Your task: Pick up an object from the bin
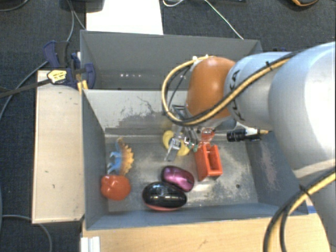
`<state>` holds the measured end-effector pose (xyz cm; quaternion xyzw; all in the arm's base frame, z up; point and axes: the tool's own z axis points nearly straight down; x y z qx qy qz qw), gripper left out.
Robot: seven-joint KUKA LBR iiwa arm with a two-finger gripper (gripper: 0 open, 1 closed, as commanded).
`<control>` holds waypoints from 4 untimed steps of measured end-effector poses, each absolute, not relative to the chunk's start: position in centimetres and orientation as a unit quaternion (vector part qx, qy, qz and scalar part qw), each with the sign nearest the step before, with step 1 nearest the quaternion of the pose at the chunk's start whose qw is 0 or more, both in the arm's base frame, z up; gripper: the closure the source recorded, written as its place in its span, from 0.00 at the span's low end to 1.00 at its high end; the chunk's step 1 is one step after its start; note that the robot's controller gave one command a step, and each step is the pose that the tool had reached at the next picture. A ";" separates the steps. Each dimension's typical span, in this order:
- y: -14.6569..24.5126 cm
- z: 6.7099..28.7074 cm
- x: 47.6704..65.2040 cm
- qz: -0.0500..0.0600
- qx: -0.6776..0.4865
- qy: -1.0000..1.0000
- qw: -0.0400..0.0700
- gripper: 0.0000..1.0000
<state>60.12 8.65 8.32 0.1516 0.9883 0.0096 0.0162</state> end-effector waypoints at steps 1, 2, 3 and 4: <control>8.0 8.3 60.2 0.010 0.130 0.991 0.016 0.00; 6.9 7.8 59.6 0.019 0.233 0.972 0.018 1.00; 6.9 7.8 59.6 0.019 0.233 0.972 0.018 1.00; 6.9 19.4 59.8 0.020 0.230 0.973 0.021 1.00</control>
Offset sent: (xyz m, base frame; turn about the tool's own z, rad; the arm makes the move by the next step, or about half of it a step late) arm -0.0095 -0.0248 -0.0132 0.1708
